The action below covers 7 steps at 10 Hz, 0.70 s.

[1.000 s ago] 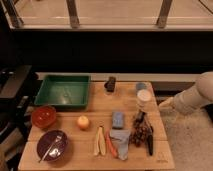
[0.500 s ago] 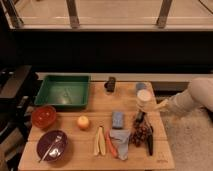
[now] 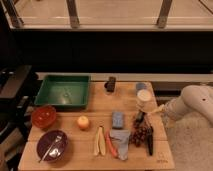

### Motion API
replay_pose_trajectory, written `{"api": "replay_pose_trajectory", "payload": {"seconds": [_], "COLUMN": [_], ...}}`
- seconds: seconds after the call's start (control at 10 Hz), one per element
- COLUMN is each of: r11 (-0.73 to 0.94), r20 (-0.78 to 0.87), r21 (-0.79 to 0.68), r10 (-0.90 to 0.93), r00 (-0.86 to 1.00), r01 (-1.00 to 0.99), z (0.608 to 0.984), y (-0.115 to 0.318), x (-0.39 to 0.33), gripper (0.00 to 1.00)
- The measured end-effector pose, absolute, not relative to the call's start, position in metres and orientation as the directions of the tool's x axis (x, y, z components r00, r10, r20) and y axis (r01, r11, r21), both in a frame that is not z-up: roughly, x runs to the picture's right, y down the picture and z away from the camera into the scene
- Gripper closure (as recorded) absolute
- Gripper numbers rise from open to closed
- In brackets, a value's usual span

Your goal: Place brush in paper cup

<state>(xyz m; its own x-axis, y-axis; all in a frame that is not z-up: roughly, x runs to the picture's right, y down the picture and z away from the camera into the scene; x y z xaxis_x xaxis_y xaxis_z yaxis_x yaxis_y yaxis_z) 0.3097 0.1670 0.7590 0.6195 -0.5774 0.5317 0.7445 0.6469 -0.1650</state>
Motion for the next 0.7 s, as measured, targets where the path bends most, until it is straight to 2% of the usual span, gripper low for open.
{"api": "replay_pose_trajectory", "payload": {"seconds": [0.2,0.7], "r11": [0.648,0.647], "r20": [0.550,0.571], "r21": [-0.182,-0.179], "r10": [-0.556,-0.545], "r00": [0.623,0.614], "r01": [0.740,0.741], "z": [0.7749,0.7754], "y": [0.1768,0.1795], "x": [0.3092,0.3084], "gripper": [0.38,0.38]}}
